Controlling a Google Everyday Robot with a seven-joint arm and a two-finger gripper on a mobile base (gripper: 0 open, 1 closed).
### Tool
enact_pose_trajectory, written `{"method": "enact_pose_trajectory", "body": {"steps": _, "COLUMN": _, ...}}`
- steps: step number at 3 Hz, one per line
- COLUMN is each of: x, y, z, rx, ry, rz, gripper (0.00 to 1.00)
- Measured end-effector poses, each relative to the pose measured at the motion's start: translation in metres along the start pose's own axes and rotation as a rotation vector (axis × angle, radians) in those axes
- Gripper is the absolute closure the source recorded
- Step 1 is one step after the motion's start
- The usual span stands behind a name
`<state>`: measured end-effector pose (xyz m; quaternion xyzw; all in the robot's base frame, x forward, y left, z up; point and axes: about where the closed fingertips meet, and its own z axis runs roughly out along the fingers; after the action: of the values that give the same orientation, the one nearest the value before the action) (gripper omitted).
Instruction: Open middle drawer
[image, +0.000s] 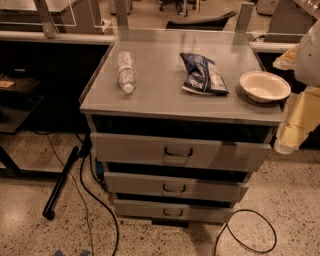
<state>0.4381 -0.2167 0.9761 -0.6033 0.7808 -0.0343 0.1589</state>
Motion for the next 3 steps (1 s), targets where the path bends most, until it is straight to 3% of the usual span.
{"method": "enact_pose_trajectory", "body": {"steps": 1, "x": 0.0, "y": 0.0, "z": 0.0, "rx": 0.0, "ry": 0.0, "rz": 0.0, "gripper": 0.0}}
{"method": "enact_pose_trajectory", "body": {"steps": 2, "x": 0.003, "y": 0.014, "z": 0.013, "rx": -0.005, "ry": -0.03, "rz": 0.013, "gripper": 0.0}}
{"method": "enact_pose_trajectory", "body": {"steps": 3, "x": 0.009, "y": 0.04, "z": 0.049, "rx": -0.036, "ry": -0.05, "rz": 0.032, "gripper": 0.0}}
